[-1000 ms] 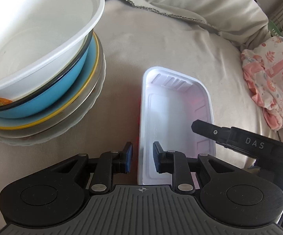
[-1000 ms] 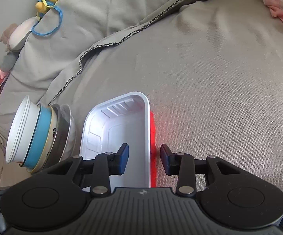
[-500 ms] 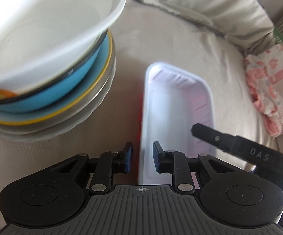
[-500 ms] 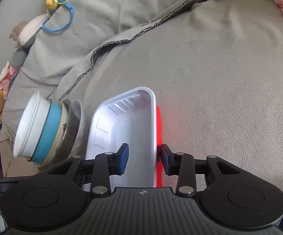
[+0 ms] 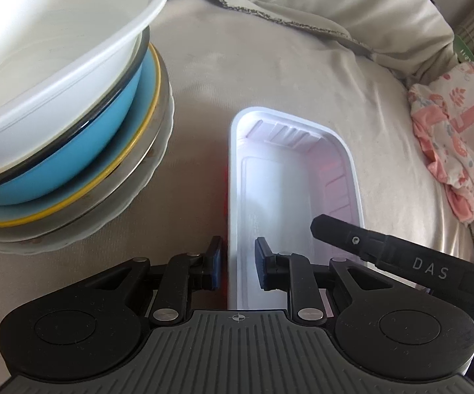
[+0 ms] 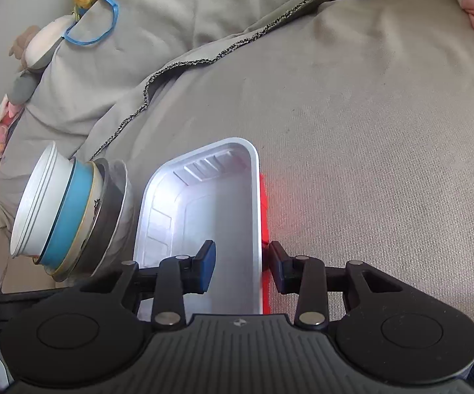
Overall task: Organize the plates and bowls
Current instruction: 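Lift the tray with both tools and carry it over the bowl stack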
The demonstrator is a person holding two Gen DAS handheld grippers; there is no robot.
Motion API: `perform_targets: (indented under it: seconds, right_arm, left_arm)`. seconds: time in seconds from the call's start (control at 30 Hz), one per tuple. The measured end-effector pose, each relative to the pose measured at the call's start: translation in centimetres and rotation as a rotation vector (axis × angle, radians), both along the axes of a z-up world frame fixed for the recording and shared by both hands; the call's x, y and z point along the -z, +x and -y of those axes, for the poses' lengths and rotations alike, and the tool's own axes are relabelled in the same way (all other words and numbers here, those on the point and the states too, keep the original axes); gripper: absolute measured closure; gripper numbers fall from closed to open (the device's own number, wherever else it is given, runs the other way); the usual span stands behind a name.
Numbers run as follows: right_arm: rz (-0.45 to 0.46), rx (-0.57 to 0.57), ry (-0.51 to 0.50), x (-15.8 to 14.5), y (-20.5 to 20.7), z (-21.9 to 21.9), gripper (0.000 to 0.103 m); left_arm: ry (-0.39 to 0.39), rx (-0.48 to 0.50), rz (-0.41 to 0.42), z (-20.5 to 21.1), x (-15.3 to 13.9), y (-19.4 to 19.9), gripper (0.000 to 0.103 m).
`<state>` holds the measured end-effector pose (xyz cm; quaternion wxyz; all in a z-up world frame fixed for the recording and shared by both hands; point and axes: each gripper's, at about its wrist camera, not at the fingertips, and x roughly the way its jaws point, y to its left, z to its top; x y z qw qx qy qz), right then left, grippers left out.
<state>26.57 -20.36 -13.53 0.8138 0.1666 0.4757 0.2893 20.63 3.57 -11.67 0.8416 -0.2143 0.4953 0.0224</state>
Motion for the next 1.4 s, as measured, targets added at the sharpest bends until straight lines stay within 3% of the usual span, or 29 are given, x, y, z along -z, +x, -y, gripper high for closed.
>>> perform_targets:
  seconds: [0.13, 0.23, 0.43, 0.53, 0.6, 0.7, 0.9, 0.97, 1.13, 1.4]
  right_arm:
    - [0.000, 0.003, -0.008, -0.3, -0.3, 0.0, 0.067]
    - [0.049, 0.008, -0.013, -2.4, -1.3, 0.2, 0.067]
    - [0.228, 0.003, 0.022, -11.2, -3.0, 0.0, 0.067]
    - [0.336, -0.048, 0.045, -15.9, -3.8, -2.1, 0.066]
    - [0.360, -0.089, 0.064, -17.9, -3.8, -4.3, 0.066]
    - [0.338, -0.153, 0.084, -18.5, -3.5, -8.2, 0.066]
    - [0.311, -0.251, -0.010, -15.0, -3.9, -16.1, 0.066]
    - [0.286, -0.258, -0.045, -13.7, -3.5, -17.5, 0.066]
    - [0.235, -0.245, -0.084, -12.0, -2.3, -18.7, 0.067]
    - [0.269, -0.221, -0.119, -12.6, -2.1, -19.1, 0.067]
  left_arm:
    - [0.020, 0.001, -0.005, 0.4, -0.6, 0.3, 0.081]
    - [0.048, 0.022, 0.056, 0.9, -2.8, -0.3, 0.081]
    - [0.025, 0.026, 0.281, -1.3, -11.5, -3.4, 0.081]
    - [0.030, -0.008, 0.388, -4.3, -15.6, -5.5, 0.081]
    - [0.014, -0.048, 0.419, -6.8, -16.9, -6.8, 0.077]
    - [0.002, -0.111, 0.403, -10.3, -16.5, -8.1, 0.077]
    - [-0.012, -0.199, 0.361, -15.2, -12.6, -9.0, 0.077]
    - [-0.055, -0.202, 0.343, -16.3, -11.3, -8.4, 0.077]
    - [-0.146, -0.173, 0.337, -17.5, -9.5, -7.7, 0.078]
    - [-0.171, -0.183, 0.368, -18.4, -9.7, -7.0, 0.078]
